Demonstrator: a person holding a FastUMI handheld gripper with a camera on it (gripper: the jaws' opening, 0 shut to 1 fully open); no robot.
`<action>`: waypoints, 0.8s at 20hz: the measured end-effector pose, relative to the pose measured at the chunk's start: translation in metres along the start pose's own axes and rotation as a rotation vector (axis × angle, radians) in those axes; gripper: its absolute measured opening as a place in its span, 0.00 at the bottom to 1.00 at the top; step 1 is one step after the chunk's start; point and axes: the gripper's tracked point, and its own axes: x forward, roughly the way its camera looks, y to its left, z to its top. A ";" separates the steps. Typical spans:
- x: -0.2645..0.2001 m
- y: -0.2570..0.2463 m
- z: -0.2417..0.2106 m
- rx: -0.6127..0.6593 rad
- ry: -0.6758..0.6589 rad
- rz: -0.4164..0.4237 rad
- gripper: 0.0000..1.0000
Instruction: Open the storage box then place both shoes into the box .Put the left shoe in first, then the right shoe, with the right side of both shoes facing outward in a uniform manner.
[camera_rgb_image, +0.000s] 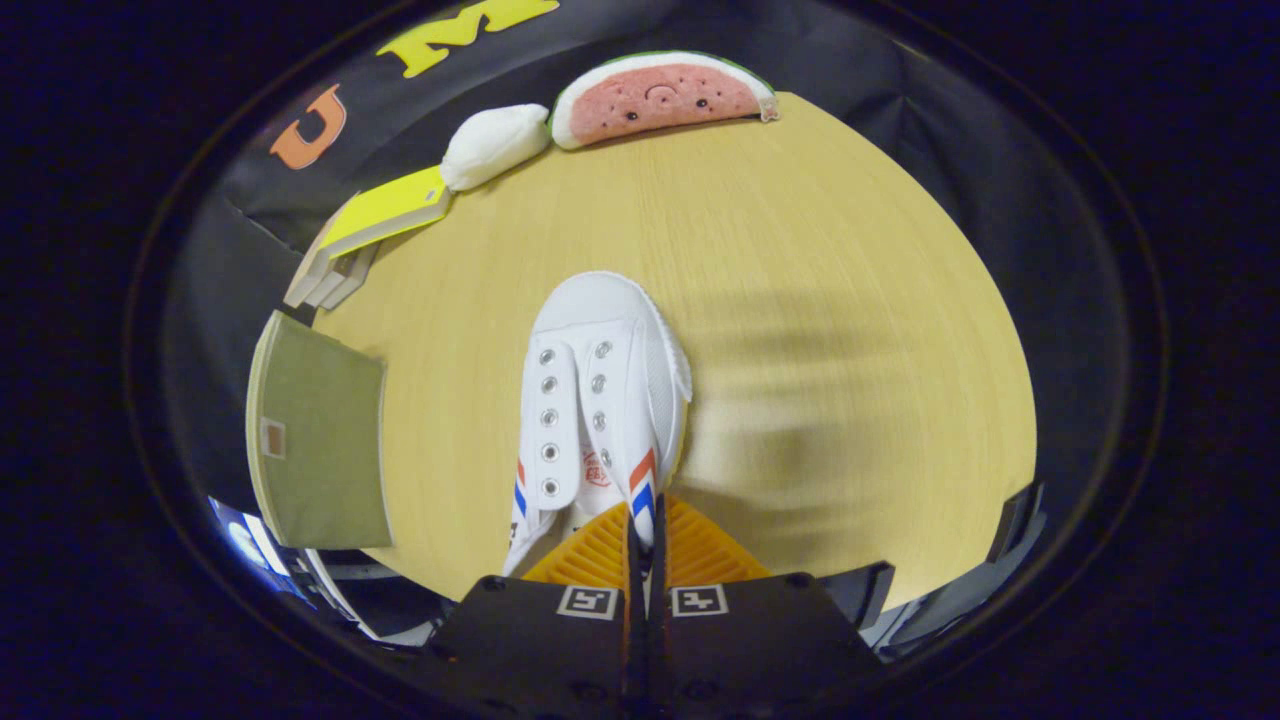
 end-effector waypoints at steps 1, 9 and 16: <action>-0.008 0.013 -0.002 0.013 -0.015 0.007 0.06; -0.091 0.145 0.000 0.091 -0.149 0.079 0.06; -0.144 0.283 -0.001 0.055 -0.225 0.159 0.06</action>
